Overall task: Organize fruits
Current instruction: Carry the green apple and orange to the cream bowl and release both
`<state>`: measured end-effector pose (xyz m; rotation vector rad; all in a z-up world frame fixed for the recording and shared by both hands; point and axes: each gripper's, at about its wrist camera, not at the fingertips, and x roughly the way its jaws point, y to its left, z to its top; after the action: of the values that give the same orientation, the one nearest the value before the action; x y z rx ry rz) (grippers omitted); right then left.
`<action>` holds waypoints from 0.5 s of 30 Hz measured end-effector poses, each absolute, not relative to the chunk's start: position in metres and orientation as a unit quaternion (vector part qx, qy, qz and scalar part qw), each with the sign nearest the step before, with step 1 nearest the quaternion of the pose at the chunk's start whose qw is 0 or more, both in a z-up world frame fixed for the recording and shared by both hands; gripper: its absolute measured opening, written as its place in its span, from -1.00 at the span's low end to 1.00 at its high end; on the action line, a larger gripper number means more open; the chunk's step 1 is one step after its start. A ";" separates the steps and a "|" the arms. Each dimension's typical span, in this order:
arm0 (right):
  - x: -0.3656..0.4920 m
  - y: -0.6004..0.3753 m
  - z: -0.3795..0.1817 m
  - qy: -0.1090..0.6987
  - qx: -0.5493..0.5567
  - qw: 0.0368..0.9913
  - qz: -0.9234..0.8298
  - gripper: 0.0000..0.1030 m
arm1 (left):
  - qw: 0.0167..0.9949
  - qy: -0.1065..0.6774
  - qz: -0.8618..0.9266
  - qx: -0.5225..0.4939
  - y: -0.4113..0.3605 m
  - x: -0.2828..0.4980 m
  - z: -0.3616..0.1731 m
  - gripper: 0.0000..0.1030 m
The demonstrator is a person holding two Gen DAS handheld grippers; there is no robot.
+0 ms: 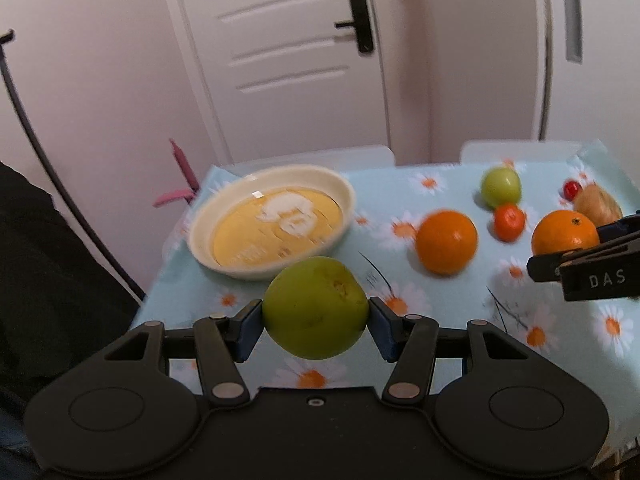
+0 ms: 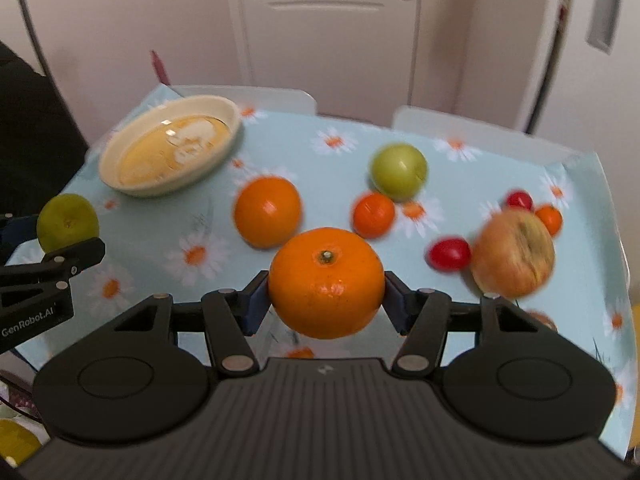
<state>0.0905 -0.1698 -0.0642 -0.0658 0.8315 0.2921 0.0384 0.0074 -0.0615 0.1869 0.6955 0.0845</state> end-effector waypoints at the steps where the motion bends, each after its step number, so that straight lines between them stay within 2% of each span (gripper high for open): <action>1: 0.093 -0.166 -0.060 0.400 -0.031 0.904 0.148 0.43 | 0.937 0.335 0.045 0.092 0.010 0.039 -0.057 0.17; 15: 0.150 -0.091 -0.028 0.379 -0.011 0.907 0.181 0.43 | 0.943 0.310 0.050 0.106 0.073 0.101 -0.032 0.17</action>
<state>0.1498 -0.0910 -0.0282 -0.0235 0.7821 0.3740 0.1011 0.0730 -0.0319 0.2165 0.6319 0.1023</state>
